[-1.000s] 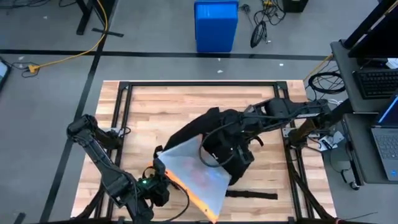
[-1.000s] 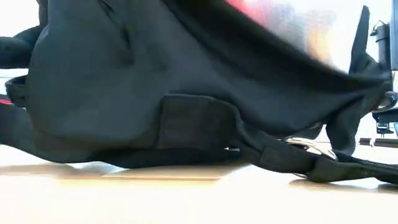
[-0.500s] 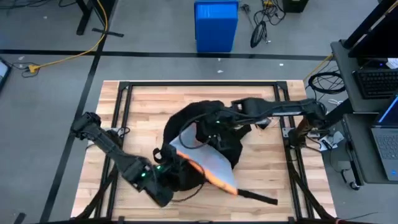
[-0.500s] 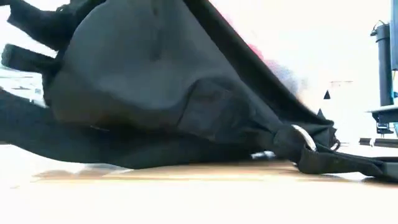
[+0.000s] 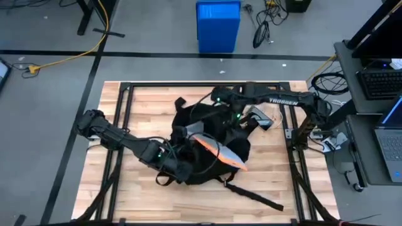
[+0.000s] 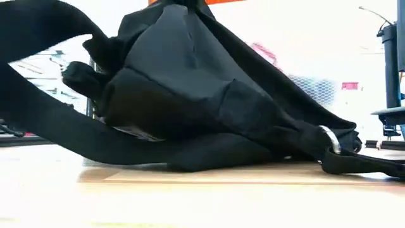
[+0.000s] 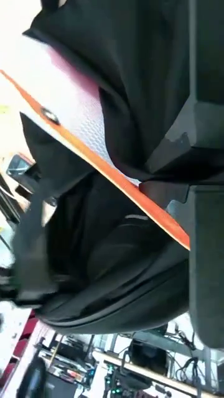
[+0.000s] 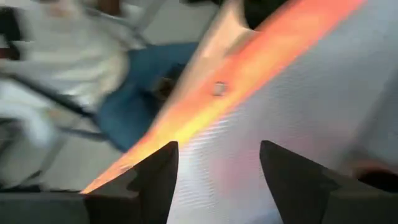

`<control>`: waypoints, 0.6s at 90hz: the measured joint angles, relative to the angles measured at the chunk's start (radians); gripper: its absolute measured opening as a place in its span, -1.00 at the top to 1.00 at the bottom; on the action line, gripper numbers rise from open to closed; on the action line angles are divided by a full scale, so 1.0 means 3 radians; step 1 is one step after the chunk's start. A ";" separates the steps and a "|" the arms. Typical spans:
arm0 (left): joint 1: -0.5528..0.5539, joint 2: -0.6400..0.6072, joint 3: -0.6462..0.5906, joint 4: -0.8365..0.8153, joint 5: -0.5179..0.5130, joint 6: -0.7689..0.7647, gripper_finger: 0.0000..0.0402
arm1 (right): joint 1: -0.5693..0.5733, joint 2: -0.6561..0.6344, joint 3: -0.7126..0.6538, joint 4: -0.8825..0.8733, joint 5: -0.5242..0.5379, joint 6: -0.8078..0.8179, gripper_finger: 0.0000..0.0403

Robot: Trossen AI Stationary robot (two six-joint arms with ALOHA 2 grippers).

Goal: Unpack backpack
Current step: Put the zip bag into the black backpack

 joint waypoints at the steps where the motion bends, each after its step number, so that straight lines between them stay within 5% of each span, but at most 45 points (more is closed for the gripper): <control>1: 0.0004 0.0000 0.0000 -0.0001 0.0000 -0.0007 1.00 | -0.0024 -0.0004 0.0011 -0.0046 -0.0070 -0.0050 -0.06; 13: 0.0052 0.0000 0.0000 -0.0001 0.0026 -0.0082 1.00 | -0.0267 -0.0031 0.0240 -0.0815 -0.0883 -0.0900 -0.05; 54: 0.0074 0.0000 0.0001 -0.0014 0.0084 -0.0257 1.00 | -0.0422 -0.0095 0.0482 -0.1332 -0.1036 -0.1143 -0.05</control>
